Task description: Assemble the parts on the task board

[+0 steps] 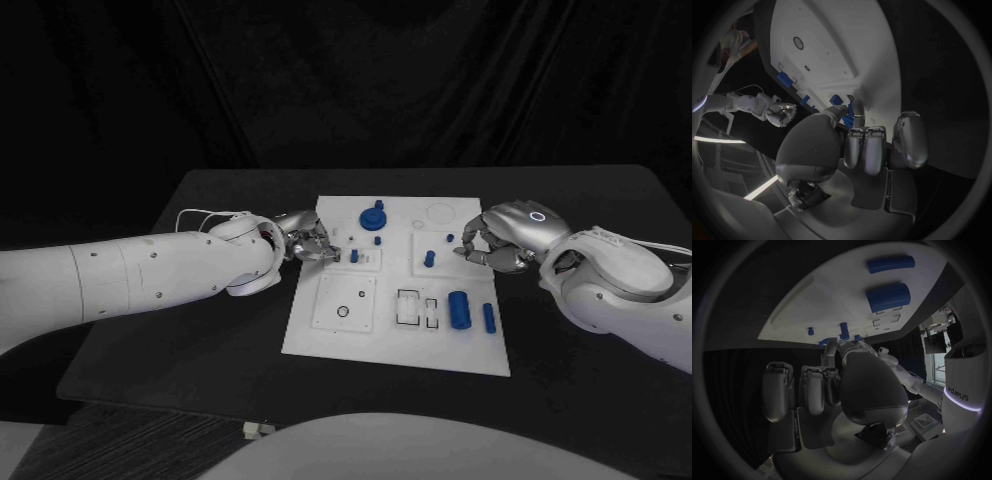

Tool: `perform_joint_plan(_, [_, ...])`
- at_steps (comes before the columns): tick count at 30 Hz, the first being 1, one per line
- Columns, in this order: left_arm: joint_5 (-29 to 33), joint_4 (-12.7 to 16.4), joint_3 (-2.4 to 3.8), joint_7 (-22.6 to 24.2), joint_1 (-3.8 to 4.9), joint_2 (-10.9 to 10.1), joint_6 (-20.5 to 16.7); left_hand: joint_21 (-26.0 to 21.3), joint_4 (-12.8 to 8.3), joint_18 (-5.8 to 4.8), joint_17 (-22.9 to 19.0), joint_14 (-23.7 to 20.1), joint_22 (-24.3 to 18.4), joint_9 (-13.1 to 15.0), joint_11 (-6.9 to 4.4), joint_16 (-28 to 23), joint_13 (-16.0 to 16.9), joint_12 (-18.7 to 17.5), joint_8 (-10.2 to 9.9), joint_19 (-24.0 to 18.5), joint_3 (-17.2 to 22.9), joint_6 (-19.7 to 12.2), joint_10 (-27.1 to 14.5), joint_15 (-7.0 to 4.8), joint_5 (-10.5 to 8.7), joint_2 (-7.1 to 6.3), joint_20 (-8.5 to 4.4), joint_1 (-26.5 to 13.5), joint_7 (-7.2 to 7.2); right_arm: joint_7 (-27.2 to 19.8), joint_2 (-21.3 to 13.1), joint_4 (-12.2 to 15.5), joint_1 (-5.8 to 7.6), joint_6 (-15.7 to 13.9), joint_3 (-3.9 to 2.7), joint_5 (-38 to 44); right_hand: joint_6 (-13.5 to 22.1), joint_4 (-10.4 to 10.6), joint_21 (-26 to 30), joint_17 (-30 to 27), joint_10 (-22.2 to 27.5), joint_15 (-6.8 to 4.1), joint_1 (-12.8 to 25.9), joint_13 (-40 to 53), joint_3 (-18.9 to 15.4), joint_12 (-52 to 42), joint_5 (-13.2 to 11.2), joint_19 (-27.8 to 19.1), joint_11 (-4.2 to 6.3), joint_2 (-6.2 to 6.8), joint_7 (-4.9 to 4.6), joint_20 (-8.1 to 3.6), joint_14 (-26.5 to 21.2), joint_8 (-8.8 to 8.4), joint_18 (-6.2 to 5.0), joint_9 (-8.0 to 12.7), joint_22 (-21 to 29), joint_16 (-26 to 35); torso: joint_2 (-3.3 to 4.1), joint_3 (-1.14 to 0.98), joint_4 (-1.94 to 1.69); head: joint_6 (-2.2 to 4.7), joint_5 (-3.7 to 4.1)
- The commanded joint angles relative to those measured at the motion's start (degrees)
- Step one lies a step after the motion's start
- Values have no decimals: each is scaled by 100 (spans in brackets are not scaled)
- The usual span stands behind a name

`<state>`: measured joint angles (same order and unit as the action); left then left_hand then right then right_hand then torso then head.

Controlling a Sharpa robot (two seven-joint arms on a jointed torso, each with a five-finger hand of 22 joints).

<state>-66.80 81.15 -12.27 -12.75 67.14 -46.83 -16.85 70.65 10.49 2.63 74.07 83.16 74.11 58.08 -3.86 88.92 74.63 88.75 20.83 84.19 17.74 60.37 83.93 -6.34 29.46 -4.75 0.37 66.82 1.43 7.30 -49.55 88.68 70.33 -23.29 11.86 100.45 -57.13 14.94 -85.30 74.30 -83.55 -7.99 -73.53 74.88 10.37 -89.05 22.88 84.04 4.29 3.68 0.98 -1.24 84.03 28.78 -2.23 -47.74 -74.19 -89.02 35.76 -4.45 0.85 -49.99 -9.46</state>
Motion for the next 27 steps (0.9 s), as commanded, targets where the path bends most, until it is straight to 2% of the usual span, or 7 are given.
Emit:
perform_joint_plan(1, [-26, -13, 4, -47, -11, 31, 163, 7, -55, 106, 1456, 650, 1100, 20, -11, -16, 1508, 77, -66, 25, 374, -25, 585, -44, -49, -31, -63, -23, -135, 108, -5, 6, -16, -33, -4, 12, -2, 25, 83, 1309, -645, 1, -148, 1512, 186, -95, 154, 294, -9, -70, -37, -12, 545, -161, 74, -30, -1382, 6, -2, 0, 0, -1, 1])
perform_joint_plan(27, [-26, -101, 4, -88, -28, 151, 299, 1, -45, 108, 1449, 648, 1098, 10, -13, -23, 1504, 71, -82, 23, 384, -27, 583, -45, -93, -8, -63, -30, -136, 107, 3, -4, -20, -25, -4, 12, -1, 26, 87, 1310, -645, 1, -150, 1512, 192, -95, 156, 292, -10, -70, -37, -12, 545, -166, 73, -30, -1380, 5, -2, 1, 1, -1, 4])
